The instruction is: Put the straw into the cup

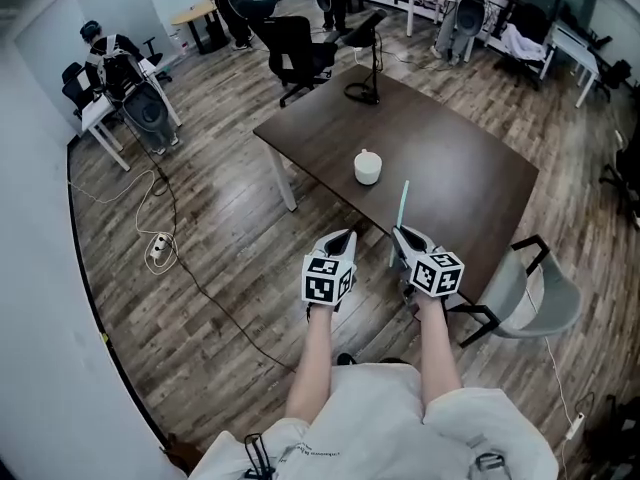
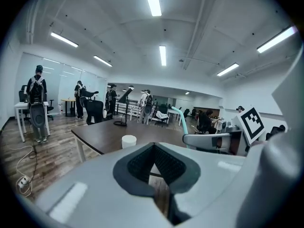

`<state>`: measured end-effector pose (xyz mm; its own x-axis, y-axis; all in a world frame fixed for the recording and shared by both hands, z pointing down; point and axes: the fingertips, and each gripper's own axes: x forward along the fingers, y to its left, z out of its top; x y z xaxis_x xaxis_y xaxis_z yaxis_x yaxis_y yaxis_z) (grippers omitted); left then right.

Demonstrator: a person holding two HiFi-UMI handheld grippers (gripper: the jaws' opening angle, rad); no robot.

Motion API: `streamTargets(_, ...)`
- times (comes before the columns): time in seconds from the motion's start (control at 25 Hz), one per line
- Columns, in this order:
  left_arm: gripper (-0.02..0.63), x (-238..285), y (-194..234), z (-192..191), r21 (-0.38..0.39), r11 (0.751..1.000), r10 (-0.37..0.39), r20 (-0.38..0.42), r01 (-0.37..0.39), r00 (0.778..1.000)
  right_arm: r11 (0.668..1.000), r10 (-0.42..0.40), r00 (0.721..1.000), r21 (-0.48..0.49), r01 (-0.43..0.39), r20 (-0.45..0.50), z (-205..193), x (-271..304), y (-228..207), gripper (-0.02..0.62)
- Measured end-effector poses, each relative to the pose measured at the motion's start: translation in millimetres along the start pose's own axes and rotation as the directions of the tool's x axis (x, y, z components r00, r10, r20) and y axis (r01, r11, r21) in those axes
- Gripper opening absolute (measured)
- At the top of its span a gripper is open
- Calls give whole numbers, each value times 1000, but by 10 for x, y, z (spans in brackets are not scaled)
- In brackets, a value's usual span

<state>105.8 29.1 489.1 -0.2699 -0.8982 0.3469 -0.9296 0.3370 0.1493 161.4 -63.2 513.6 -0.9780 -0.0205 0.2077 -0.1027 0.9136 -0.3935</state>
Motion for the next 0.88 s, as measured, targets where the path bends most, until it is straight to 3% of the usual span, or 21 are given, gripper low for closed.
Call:
streamTargets(0.44,0,-58,184,-260,2,1000,-29,-55,30,998,1000,26,1000,13,-25,-18,-187,248,153,49)
streamTargets(0.88,0,-19,679,-145,-23,999,21,-58,-22,998,999,39,997,12,-38,-66,-131,751,135,50)
